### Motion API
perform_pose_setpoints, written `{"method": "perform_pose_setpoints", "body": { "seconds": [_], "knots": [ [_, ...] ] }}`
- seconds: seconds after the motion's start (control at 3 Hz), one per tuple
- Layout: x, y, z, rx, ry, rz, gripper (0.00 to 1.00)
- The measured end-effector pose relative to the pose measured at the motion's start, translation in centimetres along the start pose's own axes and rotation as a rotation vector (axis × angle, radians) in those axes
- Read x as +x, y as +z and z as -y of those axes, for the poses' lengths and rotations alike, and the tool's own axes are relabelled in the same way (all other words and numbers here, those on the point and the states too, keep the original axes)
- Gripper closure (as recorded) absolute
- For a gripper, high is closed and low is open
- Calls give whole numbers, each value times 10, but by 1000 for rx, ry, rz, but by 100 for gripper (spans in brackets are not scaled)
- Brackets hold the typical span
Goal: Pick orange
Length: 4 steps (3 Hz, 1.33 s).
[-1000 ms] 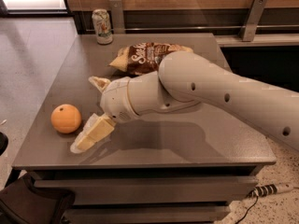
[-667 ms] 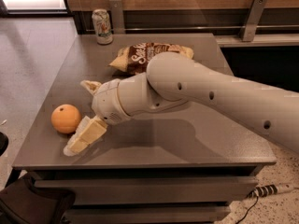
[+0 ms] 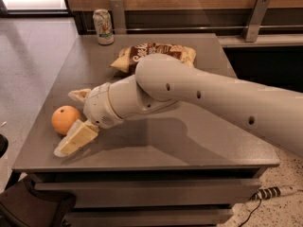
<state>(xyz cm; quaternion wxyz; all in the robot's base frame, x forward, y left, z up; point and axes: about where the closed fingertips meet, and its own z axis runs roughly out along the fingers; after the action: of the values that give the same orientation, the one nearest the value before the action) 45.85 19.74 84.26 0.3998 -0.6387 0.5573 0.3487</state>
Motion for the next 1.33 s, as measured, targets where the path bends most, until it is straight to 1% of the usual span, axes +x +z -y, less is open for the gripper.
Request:
{"method": "perform_pose_setpoints", "body": {
  "seconds": [0.33, 1.0, 1.33],
  "knots": [
    [-2, 2, -2, -4, -4, 0, 42],
    [-4, 4, -4, -9, -9, 0, 87],
    [-5, 5, -5, -11, -12, 0, 100]
  ]
}}
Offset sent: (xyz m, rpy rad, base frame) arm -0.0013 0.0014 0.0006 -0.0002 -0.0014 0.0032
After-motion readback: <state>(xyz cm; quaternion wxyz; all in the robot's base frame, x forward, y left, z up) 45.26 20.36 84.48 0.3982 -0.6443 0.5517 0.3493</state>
